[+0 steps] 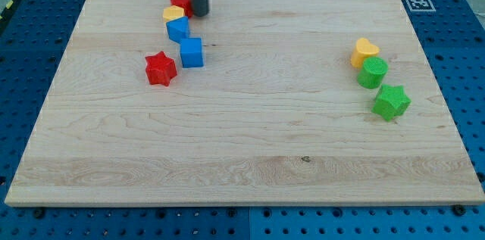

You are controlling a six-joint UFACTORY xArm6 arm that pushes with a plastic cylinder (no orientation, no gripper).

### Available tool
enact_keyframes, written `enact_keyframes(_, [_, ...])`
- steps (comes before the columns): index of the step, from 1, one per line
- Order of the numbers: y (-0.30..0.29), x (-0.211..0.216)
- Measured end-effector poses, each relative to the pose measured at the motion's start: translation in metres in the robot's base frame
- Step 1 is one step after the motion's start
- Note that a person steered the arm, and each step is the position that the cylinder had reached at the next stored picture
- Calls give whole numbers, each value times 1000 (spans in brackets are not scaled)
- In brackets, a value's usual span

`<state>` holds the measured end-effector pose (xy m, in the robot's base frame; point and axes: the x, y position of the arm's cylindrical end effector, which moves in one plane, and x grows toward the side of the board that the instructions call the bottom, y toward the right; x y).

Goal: Separate the green circle from the yellow heart

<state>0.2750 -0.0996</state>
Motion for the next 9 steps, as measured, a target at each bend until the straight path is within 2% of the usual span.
enact_keyframes(1, [-11, -1])
enact_keyframes(2, [4, -20])
enact_keyframes(3, [63, -32])
enact_keyframes(4, [175, -16])
enact_keyframes(5, [296, 29])
enact_keyframes(6, [346, 82])
enact_keyframes(7, [331, 121])
enact_keyframes(9, [248, 151])
